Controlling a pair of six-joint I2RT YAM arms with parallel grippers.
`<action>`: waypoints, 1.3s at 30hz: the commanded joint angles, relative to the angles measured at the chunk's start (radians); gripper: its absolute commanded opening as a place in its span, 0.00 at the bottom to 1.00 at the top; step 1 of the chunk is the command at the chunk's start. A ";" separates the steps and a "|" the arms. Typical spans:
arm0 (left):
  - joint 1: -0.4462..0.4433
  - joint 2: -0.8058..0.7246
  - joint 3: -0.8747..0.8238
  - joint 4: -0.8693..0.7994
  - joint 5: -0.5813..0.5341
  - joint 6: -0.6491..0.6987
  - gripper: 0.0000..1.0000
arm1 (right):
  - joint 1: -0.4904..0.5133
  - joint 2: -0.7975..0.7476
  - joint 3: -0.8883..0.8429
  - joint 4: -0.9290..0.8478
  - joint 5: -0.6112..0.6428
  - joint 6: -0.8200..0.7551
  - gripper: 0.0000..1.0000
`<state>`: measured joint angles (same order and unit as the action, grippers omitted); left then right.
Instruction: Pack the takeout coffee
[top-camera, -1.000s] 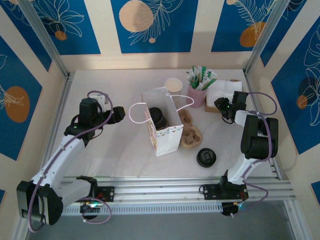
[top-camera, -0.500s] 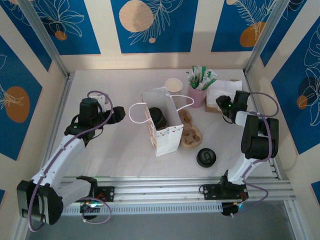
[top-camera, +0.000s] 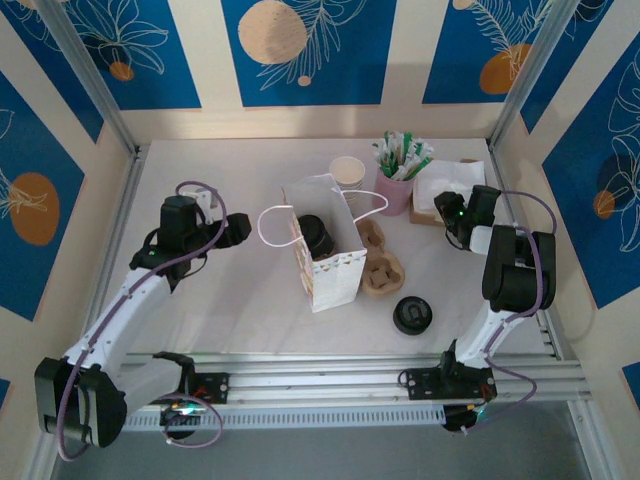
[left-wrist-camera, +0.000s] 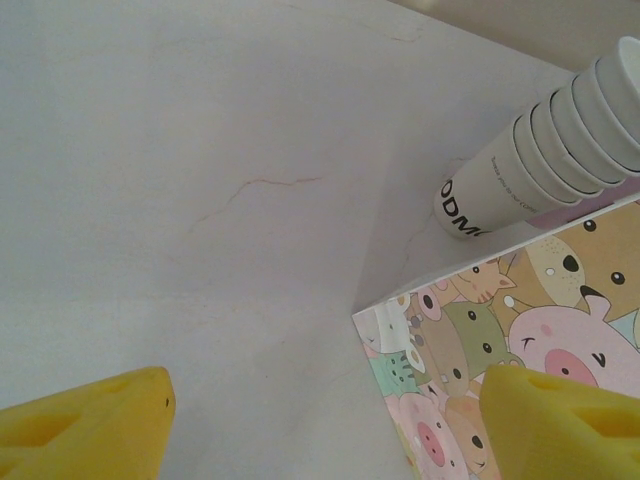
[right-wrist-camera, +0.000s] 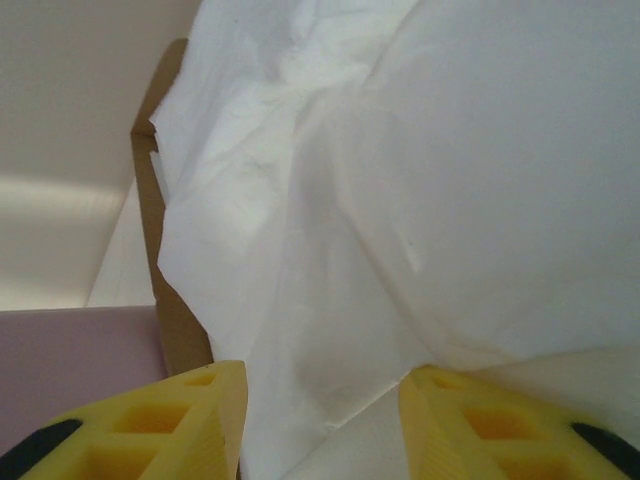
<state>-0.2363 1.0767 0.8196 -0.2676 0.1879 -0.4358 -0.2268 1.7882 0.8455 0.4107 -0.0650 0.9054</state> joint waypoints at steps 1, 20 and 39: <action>-0.012 0.001 -0.005 0.031 0.024 -0.004 0.80 | -0.006 0.034 -0.017 0.078 -0.001 0.035 0.39; -0.012 -0.012 -0.005 0.029 0.018 0.001 0.80 | -0.012 0.060 -0.033 0.149 -0.024 0.061 0.00; -0.012 0.018 0.000 0.003 -0.027 0.011 0.81 | 0.037 -0.016 -0.044 0.133 0.031 -0.048 0.00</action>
<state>-0.2363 1.0779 0.8196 -0.2684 0.1753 -0.4347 -0.2066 1.8244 0.8154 0.5350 -0.0708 0.9073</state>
